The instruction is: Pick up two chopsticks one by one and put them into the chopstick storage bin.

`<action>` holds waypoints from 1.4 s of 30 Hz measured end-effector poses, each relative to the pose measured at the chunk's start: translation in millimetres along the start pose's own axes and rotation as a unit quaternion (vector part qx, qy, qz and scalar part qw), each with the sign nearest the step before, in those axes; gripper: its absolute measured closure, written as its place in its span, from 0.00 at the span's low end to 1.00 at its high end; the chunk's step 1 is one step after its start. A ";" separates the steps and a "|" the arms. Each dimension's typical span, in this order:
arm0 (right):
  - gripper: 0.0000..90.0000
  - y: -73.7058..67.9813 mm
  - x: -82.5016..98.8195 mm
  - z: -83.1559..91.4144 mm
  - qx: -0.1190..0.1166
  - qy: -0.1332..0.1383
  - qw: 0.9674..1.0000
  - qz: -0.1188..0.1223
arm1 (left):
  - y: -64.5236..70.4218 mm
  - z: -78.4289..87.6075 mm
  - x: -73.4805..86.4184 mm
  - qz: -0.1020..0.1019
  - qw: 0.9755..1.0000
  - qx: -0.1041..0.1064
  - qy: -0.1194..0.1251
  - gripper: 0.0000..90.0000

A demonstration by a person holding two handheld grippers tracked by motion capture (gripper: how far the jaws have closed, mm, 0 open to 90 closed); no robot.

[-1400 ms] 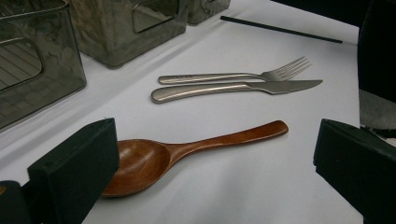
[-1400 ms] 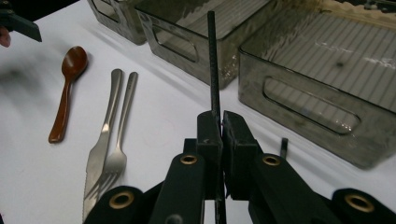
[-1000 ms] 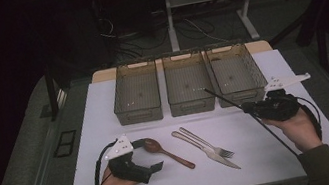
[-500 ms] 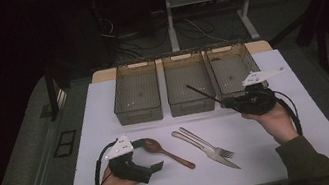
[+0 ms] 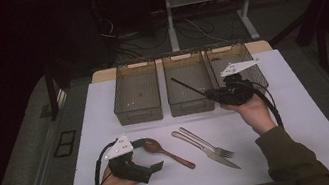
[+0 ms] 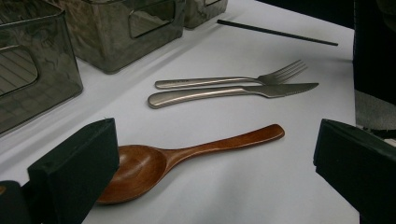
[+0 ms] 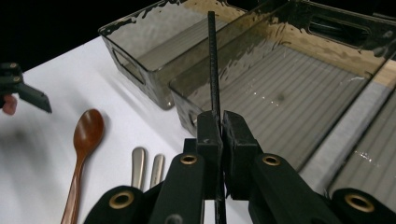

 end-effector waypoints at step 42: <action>0.95 -41.6 -87.5 -154.6 -0.008 -0.069 0.997 0.016 | 0.2 0.6 -1.5 -0.006 1.000 0.011 0.003 0.00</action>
Point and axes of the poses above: each handheld gripper's, and its own axes: z roughly backward along the jaws, x roughly out of its underside, y roughly to its right, the point moved 3 cm from there along -z, roughly forward along the jaws, and after that the axes turned 3 degrees about z, right-handed, at the moved point
